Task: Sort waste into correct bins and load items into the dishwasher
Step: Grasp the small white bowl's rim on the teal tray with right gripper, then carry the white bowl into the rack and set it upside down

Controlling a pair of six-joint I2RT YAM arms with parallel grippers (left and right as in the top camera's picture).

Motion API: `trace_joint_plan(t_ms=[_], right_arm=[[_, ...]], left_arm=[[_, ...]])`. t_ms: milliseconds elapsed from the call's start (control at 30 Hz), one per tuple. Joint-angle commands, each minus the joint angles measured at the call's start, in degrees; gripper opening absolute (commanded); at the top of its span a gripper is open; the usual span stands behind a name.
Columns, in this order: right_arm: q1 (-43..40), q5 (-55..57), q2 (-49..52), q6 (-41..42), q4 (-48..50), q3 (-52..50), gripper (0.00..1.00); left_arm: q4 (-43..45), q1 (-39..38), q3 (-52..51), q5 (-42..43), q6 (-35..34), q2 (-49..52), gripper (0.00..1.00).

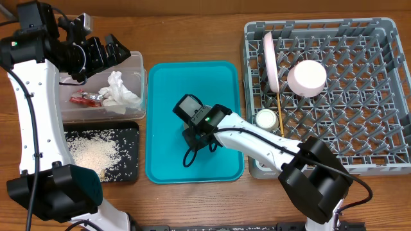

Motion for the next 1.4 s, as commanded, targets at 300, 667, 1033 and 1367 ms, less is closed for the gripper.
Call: trace_joint_plan(t_ms=[300,667,1033,1367], right_arm=[[0.3,3.5,0.1,-0.2,-0.7,-0.3,0.27],[0.3,3.5,0.1,-0.2,-0.1,-0.3,0.22],[0.3,2.5,-0.2,-0.2,-0.1,1.2,0.04],[-0.3,-11.3,-12.6,-0.2,-3.5,5.1,0.04]], left_arm=[[0.1,0.0,1.1,0.9,0.6,-0.1,1.0],[0.1,0.0,1.1,0.9,0.6,-0.1,1.0],[0.1,0.0,1.1,0.9,0.6,-0.1,1.0],[0.1,0.0,1.1,0.9,0.6,-0.1,1.0]])
